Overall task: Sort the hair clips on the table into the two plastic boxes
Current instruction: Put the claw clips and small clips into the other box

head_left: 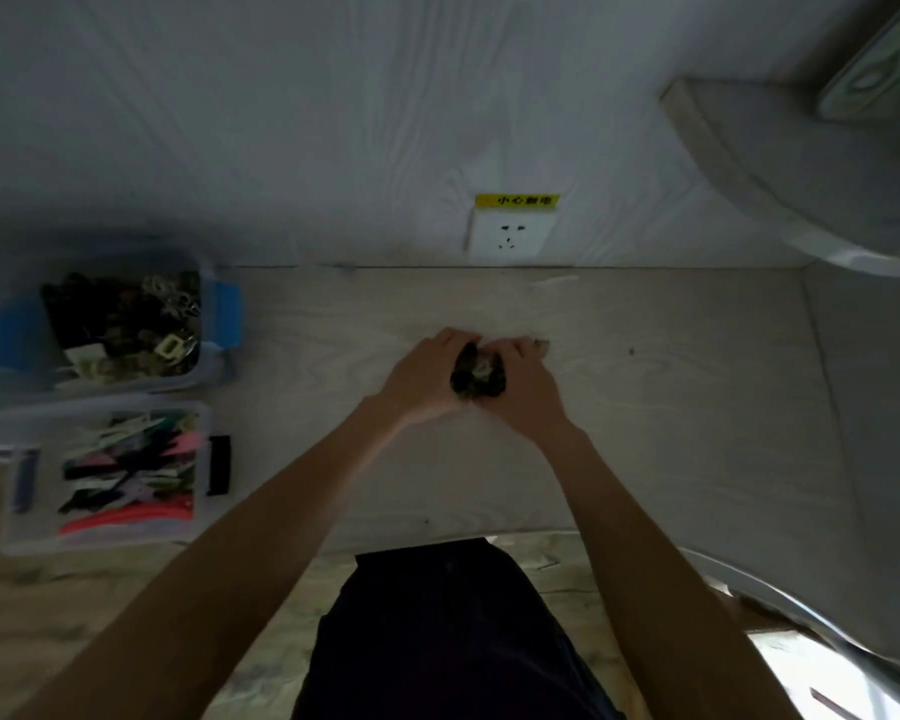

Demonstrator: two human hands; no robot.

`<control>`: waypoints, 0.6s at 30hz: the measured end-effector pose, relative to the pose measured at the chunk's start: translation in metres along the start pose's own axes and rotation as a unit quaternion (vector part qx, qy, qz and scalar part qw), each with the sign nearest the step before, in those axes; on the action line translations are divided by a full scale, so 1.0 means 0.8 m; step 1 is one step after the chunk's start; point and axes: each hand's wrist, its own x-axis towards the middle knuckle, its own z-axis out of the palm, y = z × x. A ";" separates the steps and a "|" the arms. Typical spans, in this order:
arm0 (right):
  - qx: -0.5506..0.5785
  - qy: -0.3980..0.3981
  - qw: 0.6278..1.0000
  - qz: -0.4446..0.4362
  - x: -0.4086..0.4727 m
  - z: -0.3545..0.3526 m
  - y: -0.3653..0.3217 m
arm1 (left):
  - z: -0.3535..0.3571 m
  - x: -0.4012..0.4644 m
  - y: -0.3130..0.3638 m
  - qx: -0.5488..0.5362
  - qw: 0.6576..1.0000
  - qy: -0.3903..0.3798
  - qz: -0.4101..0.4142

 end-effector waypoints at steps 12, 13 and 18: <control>-0.094 -0.077 0.992 -0.017 0.002 -0.011 0.006 | 0.014 -0.023 -0.016 0.020 0.998 0.056 -0.016; -0.090 -0.071 0.993 -0.031 0.000 -0.005 0.002 | 0.017 -0.023 -0.015 0.011 0.997 0.071 -0.015; -0.047 0.016 0.999 -0.020 -0.009 0.020 -0.009 | 0.015 -0.028 -0.017 -0.048 0.996 0.077 -0.026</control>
